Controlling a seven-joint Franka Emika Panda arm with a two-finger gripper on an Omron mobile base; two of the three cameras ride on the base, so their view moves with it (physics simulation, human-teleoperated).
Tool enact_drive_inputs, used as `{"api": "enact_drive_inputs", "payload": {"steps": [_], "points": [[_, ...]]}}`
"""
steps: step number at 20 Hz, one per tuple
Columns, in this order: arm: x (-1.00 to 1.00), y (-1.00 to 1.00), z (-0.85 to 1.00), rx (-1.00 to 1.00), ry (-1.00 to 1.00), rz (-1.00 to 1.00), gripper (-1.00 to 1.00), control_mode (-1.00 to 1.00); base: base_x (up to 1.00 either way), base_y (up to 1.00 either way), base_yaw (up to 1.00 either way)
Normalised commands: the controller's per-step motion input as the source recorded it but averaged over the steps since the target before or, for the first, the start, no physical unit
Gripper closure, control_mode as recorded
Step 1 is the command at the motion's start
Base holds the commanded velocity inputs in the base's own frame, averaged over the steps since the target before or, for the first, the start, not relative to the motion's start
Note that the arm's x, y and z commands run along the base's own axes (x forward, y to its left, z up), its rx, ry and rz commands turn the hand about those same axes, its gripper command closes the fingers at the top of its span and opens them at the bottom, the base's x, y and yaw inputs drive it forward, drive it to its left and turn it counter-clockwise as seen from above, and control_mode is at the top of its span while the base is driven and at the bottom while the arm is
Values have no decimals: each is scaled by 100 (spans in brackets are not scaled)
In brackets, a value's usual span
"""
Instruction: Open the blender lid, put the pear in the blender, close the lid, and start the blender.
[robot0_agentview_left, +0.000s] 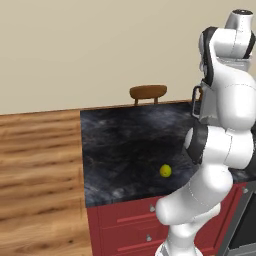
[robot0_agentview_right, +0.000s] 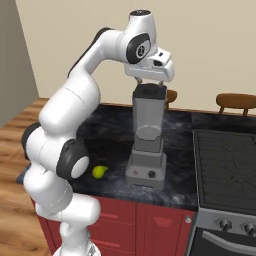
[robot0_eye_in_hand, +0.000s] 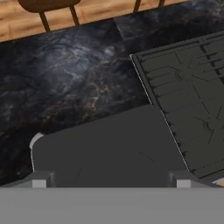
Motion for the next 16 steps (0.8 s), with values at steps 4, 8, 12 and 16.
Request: {"api": "enact_drive_inputs", "payload": {"steps": [4,8,12,16], "points": [[0,0,0,0,0,0,-100,-100,0,0,0],[0,0,-4,0,0,0,-100,-100,0,0,0],[-13,-5,-2,0,0,0,-100,-100,0,0,0],[-6,0,-15,0,0,0,-100,-100,0,0,0]]}}
